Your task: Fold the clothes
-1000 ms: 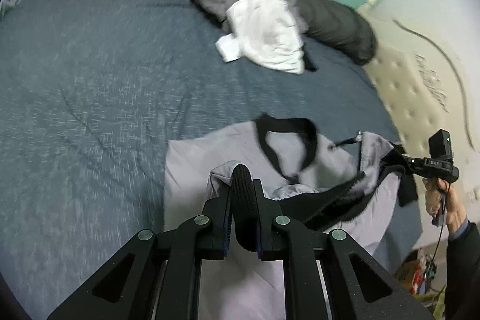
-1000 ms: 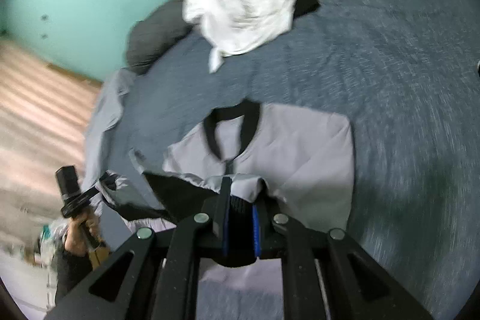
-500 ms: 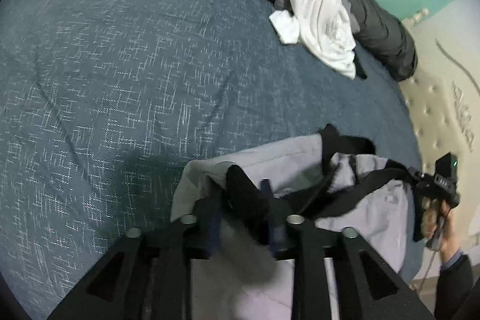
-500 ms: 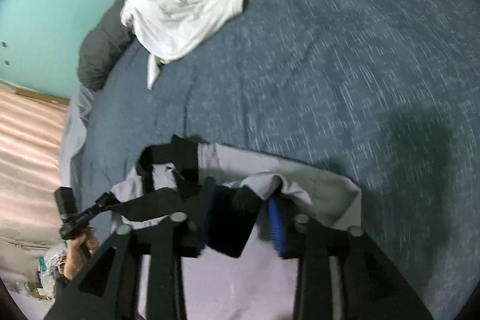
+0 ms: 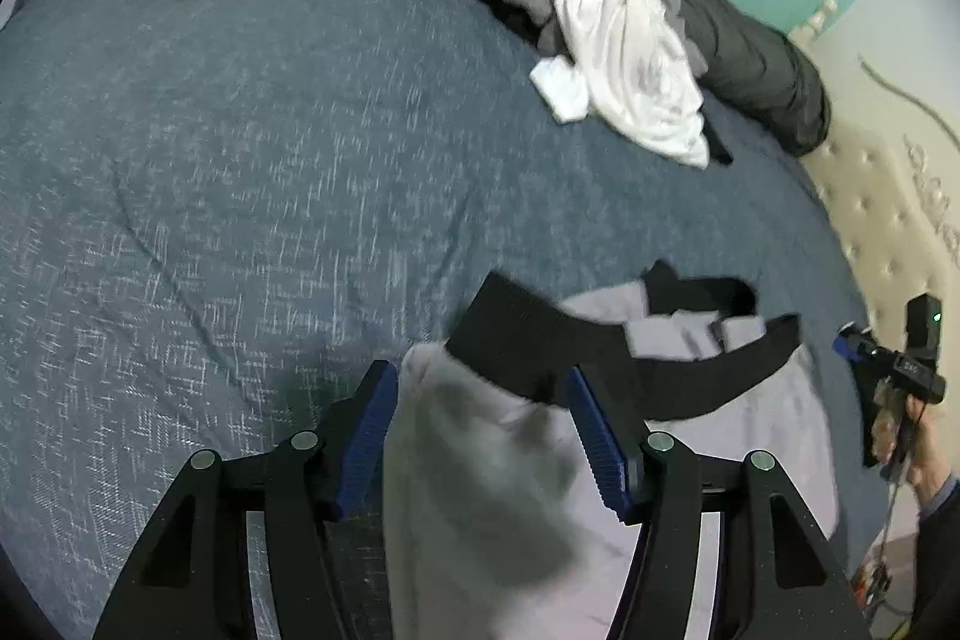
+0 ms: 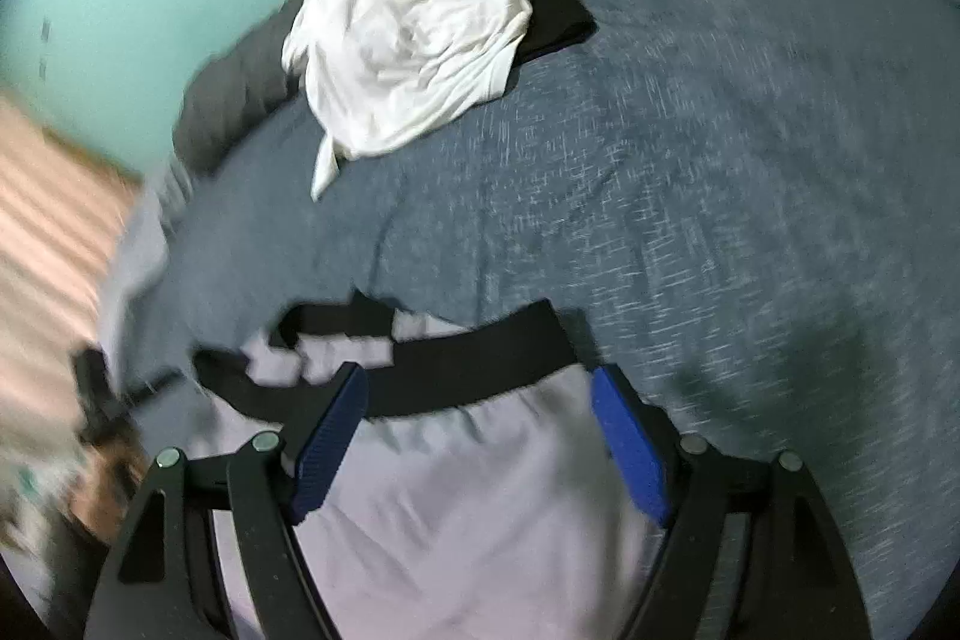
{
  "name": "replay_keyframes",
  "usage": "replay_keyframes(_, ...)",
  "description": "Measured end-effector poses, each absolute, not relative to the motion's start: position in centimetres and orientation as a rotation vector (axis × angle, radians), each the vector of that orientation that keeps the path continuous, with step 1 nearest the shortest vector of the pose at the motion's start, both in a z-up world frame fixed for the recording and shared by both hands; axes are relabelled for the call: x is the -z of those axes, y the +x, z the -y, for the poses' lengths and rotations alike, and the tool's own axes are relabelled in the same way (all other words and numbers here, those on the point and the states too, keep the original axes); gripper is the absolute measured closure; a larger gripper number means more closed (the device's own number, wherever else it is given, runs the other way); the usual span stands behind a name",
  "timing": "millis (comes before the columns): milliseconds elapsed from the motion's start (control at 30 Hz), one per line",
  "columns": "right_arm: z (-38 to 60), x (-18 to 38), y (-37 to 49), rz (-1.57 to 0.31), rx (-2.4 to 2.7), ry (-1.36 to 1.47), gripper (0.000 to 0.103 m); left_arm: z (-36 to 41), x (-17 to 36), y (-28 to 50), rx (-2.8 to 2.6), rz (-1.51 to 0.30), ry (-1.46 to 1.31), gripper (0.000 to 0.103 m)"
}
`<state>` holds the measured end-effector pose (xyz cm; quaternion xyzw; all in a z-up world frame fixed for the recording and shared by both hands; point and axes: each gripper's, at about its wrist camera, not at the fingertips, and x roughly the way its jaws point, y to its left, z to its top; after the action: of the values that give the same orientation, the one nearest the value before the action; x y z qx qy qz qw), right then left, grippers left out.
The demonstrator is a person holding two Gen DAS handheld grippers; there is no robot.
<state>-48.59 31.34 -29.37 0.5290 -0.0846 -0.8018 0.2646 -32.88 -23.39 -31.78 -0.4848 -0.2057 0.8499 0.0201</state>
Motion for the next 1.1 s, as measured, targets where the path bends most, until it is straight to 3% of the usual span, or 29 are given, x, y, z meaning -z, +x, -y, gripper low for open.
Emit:
replay_keyframes(267, -29.1, 33.8, -48.5, -0.05, 2.175, 1.458, 0.025, 22.9, 34.2, -33.7, -2.629, 0.581, -1.504, 0.04)
replay_keyframes(333, -28.4, 34.9, -48.9, -0.106, 2.177, 1.47, 0.028, 22.7, 34.2, -33.9, -2.63, 0.559, -1.491, 0.045)
replay_keyframes(367, -28.2, 35.4, -49.2, -0.125, 2.176, 1.478, 0.034, 22.6, 34.2, -33.9, -2.632, 0.54, -1.485, 0.052)
replay_keyframes(400, -28.1, 35.8, -49.3, -0.13, 2.175, 1.481, 0.053, 22.5, 34.1, -34.0, -2.633, 0.524, -1.479, 0.063)
replay_keyframes(433, -28.0, 35.9, -49.4, -0.137, 2.188, 1.474, 0.067, 22.4, 34.0, -34.0, -2.635, 0.511, -1.473, 0.066)
replay_keyframes(467, -28.0, 36.0, -49.3, -0.145, 2.205, 1.465, 0.069, 22.3, 33.9, -33.9, -2.64, 0.493, -1.466, 0.071)
replay_keyframes(533, -28.0, 35.7, -48.9, -0.151, 2.224, 1.42, 0.087, 22.2, 33.5, -33.6, -2.642, 0.473, -1.447, 0.08)
replay_keyframes(600, -28.0, 35.0, -48.3, -0.164, 2.245, 1.366, 0.091, 22.1, 32.9, -33.3, -2.649, 0.459, -1.431, 0.084)
replay_keyframes(867, -29.5, 30.7, -47.9, -0.142, 2.343, 1.244, 0.092, 21.7, 29.2, -33.7, -2.729, 0.446, -1.349, 0.086)
replay_keyframes(1100, -28.2, 31.7, -49.8, -0.195, 2.392, 1.308, 0.092, 21.3, 31.1, -37.1, -2.726, 0.443, -1.452, 0.086)
